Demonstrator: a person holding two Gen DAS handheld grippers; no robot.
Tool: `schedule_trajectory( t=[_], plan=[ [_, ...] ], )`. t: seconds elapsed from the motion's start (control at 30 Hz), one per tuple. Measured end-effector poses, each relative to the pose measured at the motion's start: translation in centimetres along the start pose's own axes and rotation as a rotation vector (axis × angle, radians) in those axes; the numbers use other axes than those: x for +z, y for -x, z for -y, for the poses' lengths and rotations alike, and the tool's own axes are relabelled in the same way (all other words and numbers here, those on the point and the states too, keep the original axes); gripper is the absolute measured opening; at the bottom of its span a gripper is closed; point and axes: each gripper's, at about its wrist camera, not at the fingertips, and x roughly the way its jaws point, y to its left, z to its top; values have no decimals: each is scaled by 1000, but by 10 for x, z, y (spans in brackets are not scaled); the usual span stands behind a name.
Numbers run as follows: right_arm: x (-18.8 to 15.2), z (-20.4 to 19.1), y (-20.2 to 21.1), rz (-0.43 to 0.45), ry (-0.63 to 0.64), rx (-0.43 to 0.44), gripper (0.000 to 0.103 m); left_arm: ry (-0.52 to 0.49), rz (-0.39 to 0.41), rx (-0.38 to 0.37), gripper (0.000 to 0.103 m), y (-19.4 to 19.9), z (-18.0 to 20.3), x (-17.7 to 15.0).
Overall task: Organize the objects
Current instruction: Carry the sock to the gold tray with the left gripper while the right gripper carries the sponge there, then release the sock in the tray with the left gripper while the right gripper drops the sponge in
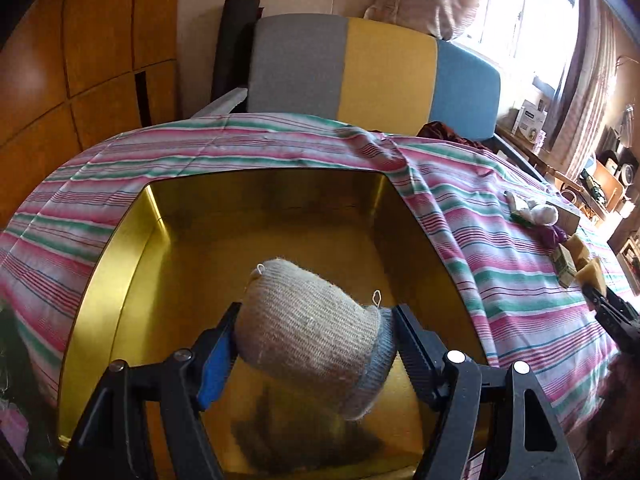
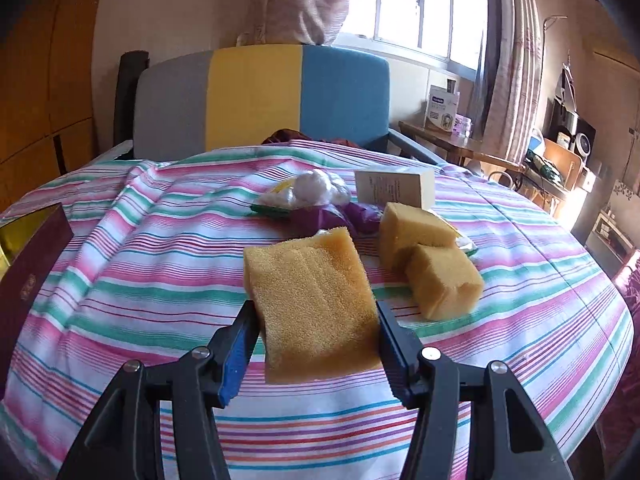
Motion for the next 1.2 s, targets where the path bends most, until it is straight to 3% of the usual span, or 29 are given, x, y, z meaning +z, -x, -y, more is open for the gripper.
schedule_trajectory(
  t=[0.37,0.6,0.67,0.77,1.03,1.2],
  plan=[
    [15,-75,48,32,-10,236,58,35,-68,90,74,-9,-52,-12],
    [25,-135,72,34,56,403,58,99,-91,91,76,-3,-72,-19],
    [27,-153,76,25,84,444,58,98,-78,88,80,3,-74,-20],
    [27,-180,81,14,135,496,58,94,-42,112,94,18,-76,-20],
    [19,-239,90,-28,265,601,58,177,81,155,97,56,-99,-16],
    [8,-273,84,-120,339,643,58,275,119,195,100,69,-119,-18]
  ],
)
